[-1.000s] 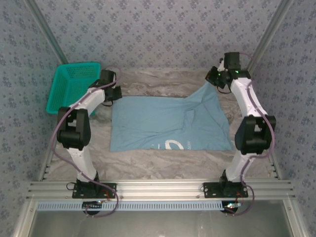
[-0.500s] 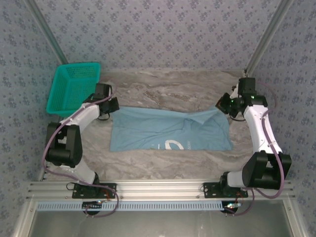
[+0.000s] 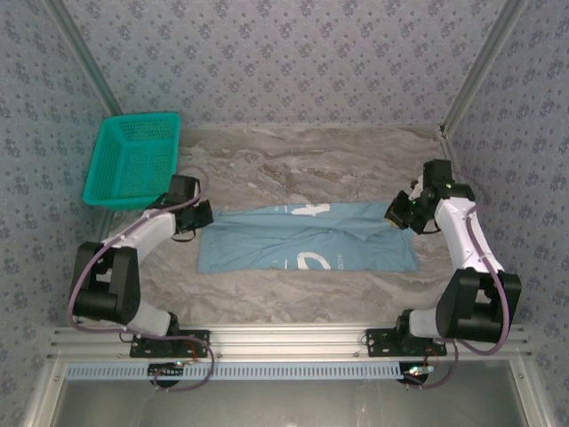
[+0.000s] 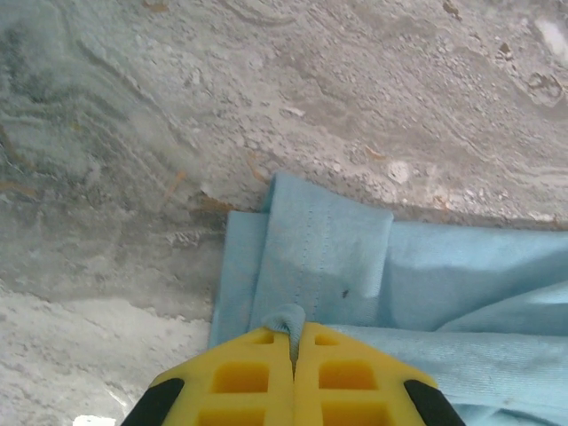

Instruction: Fold the inside-out t-shirt

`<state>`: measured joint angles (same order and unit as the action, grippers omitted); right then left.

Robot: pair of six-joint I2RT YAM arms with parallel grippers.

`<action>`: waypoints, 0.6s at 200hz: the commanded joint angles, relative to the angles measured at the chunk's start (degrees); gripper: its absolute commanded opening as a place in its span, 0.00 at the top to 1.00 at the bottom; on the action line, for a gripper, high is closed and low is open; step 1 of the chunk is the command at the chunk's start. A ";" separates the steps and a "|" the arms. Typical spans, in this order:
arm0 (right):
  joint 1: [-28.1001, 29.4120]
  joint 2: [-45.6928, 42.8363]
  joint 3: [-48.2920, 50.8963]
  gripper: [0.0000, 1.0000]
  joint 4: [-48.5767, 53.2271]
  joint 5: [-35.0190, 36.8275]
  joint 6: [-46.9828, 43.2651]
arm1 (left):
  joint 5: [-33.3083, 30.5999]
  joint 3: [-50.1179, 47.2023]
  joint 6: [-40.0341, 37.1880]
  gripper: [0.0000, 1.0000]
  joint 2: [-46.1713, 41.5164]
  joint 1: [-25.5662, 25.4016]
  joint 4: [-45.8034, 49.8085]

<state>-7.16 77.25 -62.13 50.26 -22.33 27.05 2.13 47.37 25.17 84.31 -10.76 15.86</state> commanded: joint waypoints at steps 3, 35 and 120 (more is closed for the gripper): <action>-1.26 -0.35 -1.48 0.98 2.31 1.32 -2.27 | 0.97 -1.93 1.03 1.00 -0.46 -0.66 -1.82; -1.45 0.43 1.47 0.97 0.52 2.01 -2.89 | 0.11 -3.89 1.14 0.99 1.51 -1.01 -2.39; 6.84 -2.64 5.45 0.51 -3.05 15.58 -3.23 | -13.28 -4.93 1.12 0.41 -9.16 -6.04 2.06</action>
<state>-5.80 78.54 -58.04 48.27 -12.56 23.38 -5.06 42.81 26.70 82.06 -14.72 16.71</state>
